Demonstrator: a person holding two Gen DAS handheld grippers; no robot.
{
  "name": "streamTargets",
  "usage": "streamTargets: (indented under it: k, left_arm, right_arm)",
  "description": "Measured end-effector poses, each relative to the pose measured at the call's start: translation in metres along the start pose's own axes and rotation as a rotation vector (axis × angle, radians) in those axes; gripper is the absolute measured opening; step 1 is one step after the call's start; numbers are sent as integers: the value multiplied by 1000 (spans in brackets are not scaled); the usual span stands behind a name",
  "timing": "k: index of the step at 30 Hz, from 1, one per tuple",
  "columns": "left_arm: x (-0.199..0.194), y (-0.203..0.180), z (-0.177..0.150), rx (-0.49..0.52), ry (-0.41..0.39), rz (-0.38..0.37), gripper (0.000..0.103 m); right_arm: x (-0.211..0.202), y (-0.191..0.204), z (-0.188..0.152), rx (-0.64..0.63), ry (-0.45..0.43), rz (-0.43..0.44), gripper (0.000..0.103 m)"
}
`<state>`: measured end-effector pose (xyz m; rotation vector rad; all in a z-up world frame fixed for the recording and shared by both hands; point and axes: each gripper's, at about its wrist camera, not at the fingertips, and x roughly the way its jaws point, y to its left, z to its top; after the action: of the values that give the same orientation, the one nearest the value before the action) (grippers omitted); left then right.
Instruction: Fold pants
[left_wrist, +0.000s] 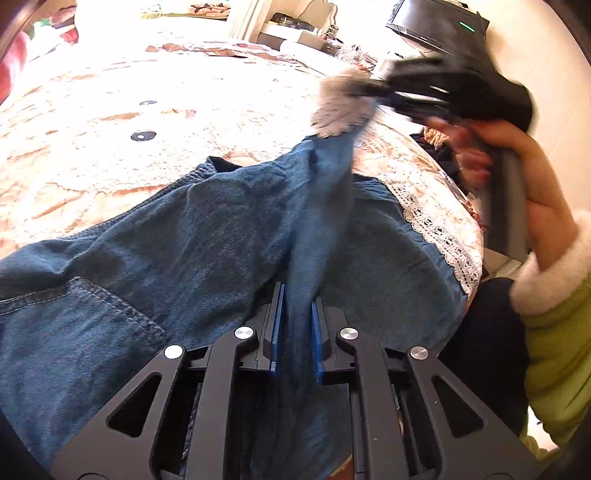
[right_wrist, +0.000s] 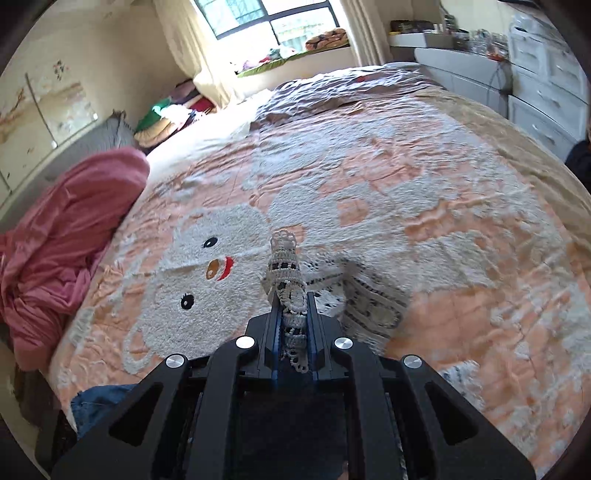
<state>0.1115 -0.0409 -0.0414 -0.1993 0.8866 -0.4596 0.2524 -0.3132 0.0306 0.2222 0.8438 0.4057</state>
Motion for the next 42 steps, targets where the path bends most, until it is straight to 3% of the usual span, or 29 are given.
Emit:
streamTargets:
  k: [10, 19, 24, 27, 37, 40, 42]
  left_arm:
    - [-10, -4, -7, 72, -23, 10, 7]
    - [-48, -26, -12, 175, -90, -22, 7]
    - [-47, -34, -25, 217, -61, -13, 7]
    - [-40, -36, -35, 238, -22, -4, 7]
    - [-30, -42, -47, 305, 37, 22, 7]
    - [-27, -43, -52, 322, 53, 28, 7]
    - [-26, -43, -55, 327, 56, 33, 7]
  right_arm:
    - [-80, -85, -80, 276, -38, 24, 8]
    - [-108, -98, -144, 348, 14, 50, 8]
    - [-109, -105, -171, 374, 70, 52, 8]
    - [-108, -110, -179, 360, 86, 10, 8]
    - [-103, -118, -187, 347, 125, 0, 8]
    - [-108, -118, -186, 337, 129, -3, 15]
    - [-119, -120, -185, 345, 120, 2, 27]
